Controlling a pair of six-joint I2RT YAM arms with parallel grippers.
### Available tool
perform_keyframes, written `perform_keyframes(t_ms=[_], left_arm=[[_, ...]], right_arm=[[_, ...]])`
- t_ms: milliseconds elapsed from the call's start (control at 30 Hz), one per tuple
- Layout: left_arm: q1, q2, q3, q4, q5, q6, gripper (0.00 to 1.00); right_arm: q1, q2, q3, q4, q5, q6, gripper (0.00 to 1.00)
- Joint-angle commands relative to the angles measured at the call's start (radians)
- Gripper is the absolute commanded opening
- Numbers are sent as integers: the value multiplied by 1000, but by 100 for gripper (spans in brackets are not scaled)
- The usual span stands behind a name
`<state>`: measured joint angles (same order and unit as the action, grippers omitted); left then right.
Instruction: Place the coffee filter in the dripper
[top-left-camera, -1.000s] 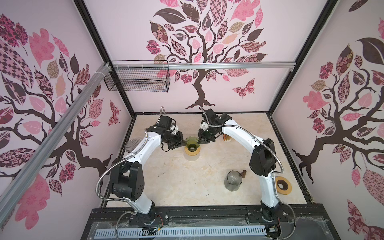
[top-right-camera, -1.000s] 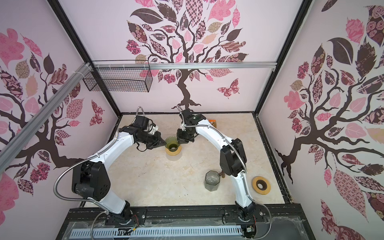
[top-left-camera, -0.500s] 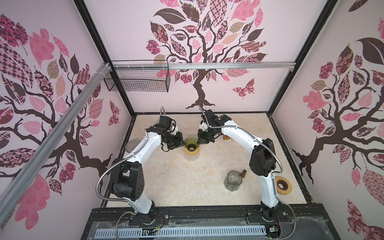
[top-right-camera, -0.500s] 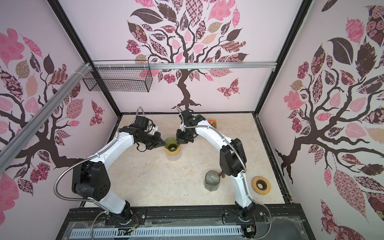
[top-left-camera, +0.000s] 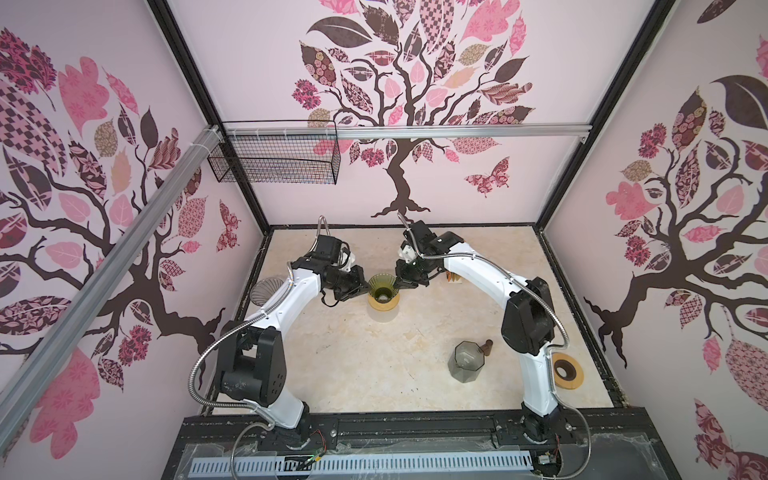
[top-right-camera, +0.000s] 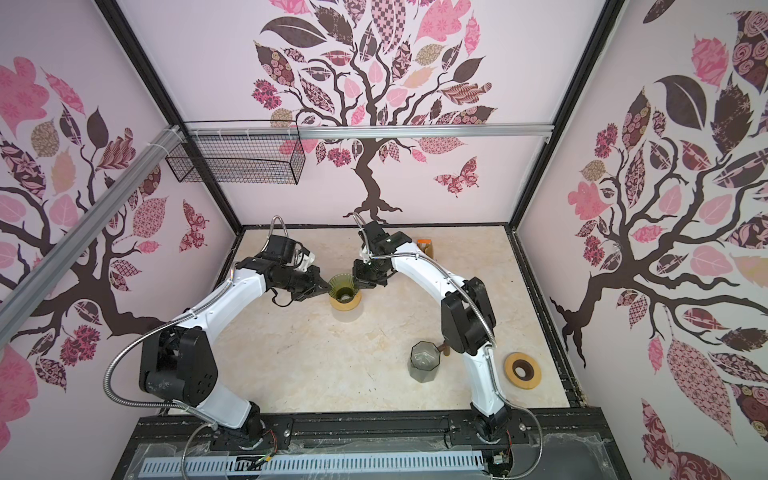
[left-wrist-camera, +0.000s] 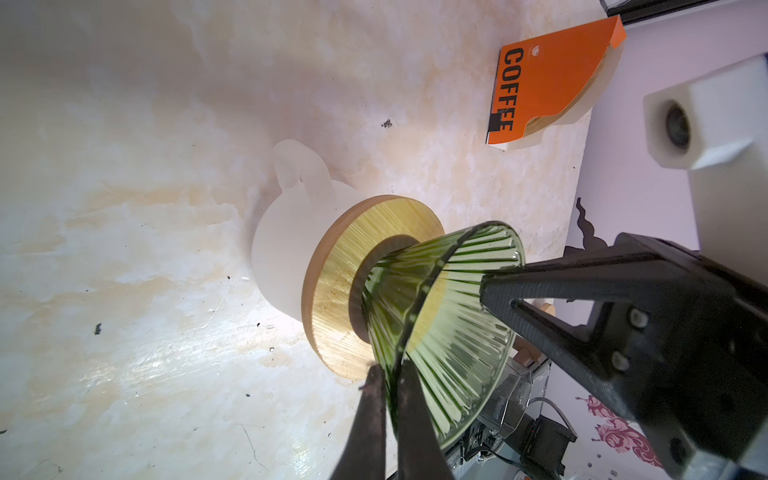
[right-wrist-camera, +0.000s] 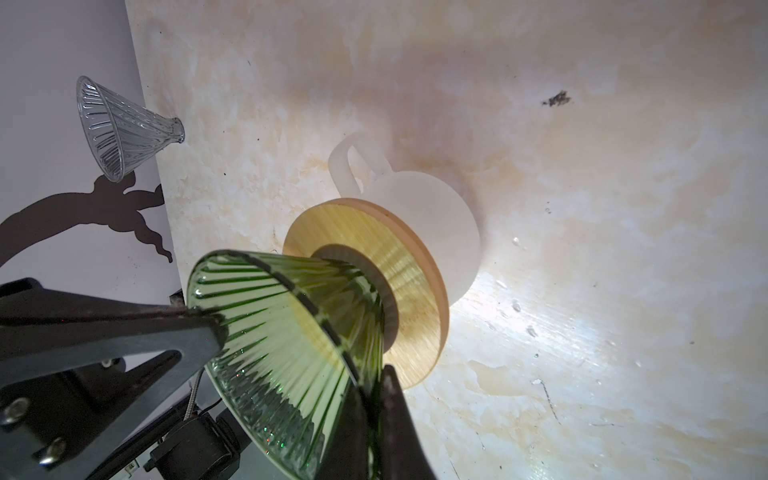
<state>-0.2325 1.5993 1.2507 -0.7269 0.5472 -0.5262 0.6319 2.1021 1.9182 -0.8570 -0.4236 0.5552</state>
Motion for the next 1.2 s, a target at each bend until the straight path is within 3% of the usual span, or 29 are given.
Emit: perform_keyframes(t_ms=[0, 300, 833, 1167], left_arm=[[-8, 21, -45, -68, -17, 13, 6], [35, -31, 53, -88, 15, -9, 11], [97, -134, 95, -113, 0, -29, 39], [97, -140, 70, -109, 13, -23, 41]], right_arm=[[56, 43, -33, -39, -27, -21, 2], [56, 48, 26, -86, 30, -38, 3], [40, 75, 127, -157, 111, -54, 3], [-33, 44, 128, -185, 168, -56, 3]])
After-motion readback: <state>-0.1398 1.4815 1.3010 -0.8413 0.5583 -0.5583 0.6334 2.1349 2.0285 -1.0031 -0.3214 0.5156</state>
